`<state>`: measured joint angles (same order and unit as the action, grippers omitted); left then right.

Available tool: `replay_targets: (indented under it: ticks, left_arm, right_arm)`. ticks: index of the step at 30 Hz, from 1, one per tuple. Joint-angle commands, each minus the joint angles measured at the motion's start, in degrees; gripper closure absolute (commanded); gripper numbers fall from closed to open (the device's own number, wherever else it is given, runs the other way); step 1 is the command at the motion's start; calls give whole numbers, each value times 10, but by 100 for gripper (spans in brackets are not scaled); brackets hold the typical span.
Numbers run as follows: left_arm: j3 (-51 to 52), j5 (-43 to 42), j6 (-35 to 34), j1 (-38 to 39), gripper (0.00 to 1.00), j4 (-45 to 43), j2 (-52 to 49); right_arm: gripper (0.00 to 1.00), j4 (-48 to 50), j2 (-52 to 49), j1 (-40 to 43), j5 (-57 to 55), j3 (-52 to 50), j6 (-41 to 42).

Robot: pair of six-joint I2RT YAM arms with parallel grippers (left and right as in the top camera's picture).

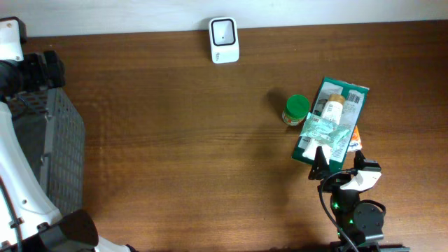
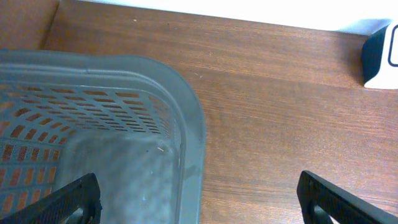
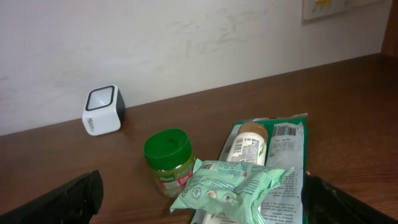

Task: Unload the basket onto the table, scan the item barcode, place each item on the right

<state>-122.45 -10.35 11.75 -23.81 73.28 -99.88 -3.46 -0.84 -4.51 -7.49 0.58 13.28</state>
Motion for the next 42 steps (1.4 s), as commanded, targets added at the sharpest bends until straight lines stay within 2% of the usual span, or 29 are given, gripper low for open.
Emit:
replay_targets:
  ticks: [1, 10, 17, 27, 32, 35, 42]
  left_arm:
    - [1, -6, -5, -3, 1, -1, 1]
    - [2, -2, -5, 9, 1, -1, 12]
    - [2, -2, -5, 84, 1, -3, 61]
    - [26, -2, -5, 151, 1, -184, 97]
    - [148, -2, -5, 172, 1, -336, 146]
    - [293, -4, -5, 183, 1, -477, 207]
    - [597, -4, -5, 183, 1, -712, 369]
  right_arm:
    - [2, -6, 7, -4, 2, -3, -4]
    - [2, -6, 7, -4, 2, -3, -4]
    - [2, -6, 7, -4, 2, -3, -4]
    - [2, -6, 7, -4, 2, -3, -4]
    - [2, -6, 7, -4, 2, -3, -4]
    - [2, -6, 7, -4, 2, -3, -4]
    - [2, -6, 7, -4, 2, -3, -4]
